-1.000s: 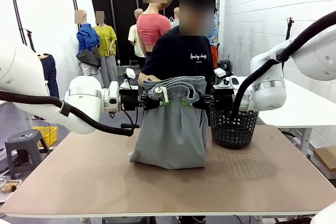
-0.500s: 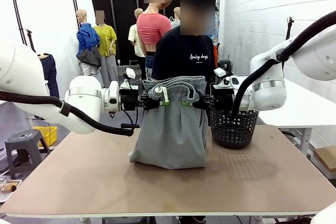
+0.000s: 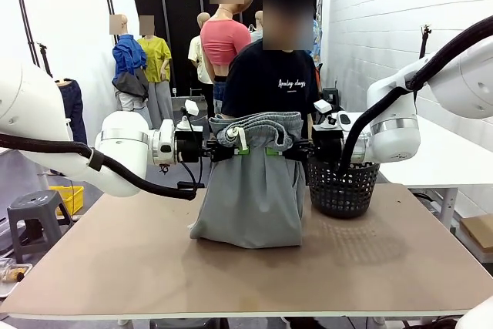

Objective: Fold the training pants.
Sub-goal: Fold the Training pants in half.

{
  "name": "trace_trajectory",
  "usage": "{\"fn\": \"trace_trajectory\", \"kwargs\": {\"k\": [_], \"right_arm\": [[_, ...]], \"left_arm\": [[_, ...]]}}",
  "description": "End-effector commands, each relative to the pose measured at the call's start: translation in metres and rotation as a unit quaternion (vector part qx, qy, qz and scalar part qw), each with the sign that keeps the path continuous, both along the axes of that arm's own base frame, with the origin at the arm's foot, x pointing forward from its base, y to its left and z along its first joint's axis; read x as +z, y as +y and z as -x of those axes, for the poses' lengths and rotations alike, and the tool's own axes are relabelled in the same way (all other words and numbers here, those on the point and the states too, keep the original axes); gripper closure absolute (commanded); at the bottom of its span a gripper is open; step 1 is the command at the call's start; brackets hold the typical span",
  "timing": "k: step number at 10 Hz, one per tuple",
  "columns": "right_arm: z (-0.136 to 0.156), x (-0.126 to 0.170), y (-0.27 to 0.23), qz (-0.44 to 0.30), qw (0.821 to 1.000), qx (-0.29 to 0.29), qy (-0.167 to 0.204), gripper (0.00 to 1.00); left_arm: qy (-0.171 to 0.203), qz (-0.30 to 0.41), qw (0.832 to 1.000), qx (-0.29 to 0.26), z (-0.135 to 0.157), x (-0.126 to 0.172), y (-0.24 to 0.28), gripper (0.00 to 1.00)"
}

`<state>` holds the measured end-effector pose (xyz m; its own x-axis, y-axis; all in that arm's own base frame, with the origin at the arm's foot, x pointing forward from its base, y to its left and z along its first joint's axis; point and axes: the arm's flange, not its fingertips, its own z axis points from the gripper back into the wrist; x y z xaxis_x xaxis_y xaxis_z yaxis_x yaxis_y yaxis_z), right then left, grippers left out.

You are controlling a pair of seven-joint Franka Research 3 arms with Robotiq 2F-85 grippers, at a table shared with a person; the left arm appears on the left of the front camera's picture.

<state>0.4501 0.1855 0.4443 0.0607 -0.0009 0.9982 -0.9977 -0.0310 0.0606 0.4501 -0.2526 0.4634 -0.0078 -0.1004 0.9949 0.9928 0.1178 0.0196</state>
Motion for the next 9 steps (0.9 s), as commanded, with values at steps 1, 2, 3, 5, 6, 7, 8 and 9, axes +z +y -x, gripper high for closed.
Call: {"fn": "trace_trajectory", "kwargs": {"k": [1, 2, 3, 5, 6, 7, 8, 9], "right_arm": [[0.0024, 0.0026, -0.0002, -0.003, 1.0, -0.002, -0.001, 1.0], [0.0024, 0.0026, -0.0002, -0.003, 1.0, -0.002, -0.001, 1.0], [0.0024, 0.0026, -0.0002, -0.003, 1.0, -0.002, -0.001, 1.0], [0.0024, 0.0026, -0.0002, -0.003, 1.0, -0.002, -0.001, 1.0], [0.0024, 0.0026, -0.0002, -0.003, 1.0, -0.002, -0.001, 1.0], [0.0024, 0.0026, -0.0002, -0.003, 1.0, -0.002, -0.001, 1.0], [0.0024, 0.0026, -0.0002, -0.003, 1.0, -0.002, -0.001, 1.0], [0.0024, 0.0026, -0.0002, -0.003, 1.0, -0.002, -0.001, 1.0]], "left_arm": [[-0.007, 0.007, 1.0, 0.003, 0.0013, 0.0025, -0.0008, 1.0], [-0.007, 0.007, 1.0, 0.003, 0.0013, 0.0025, -0.0008, 1.0], [-0.007, 0.007, 1.0, 0.003, 0.0013, 0.0025, -0.0008, 1.0], [-0.007, 0.007, 1.0, 0.003, 0.0013, 0.0025, -0.0008, 1.0], [-0.007, 0.007, 1.0, 0.003, 0.0013, 0.0025, -0.0008, 1.0], [-0.007, 0.007, 1.0, 0.003, 0.0013, 0.0025, -0.0008, 1.0], [-0.007, 0.007, 1.0, 0.003, 0.0013, 0.0025, -0.0008, 1.0], [-0.007, 0.007, 1.0, 0.003, 0.0013, 0.0025, -0.0008, 1.0]]}}
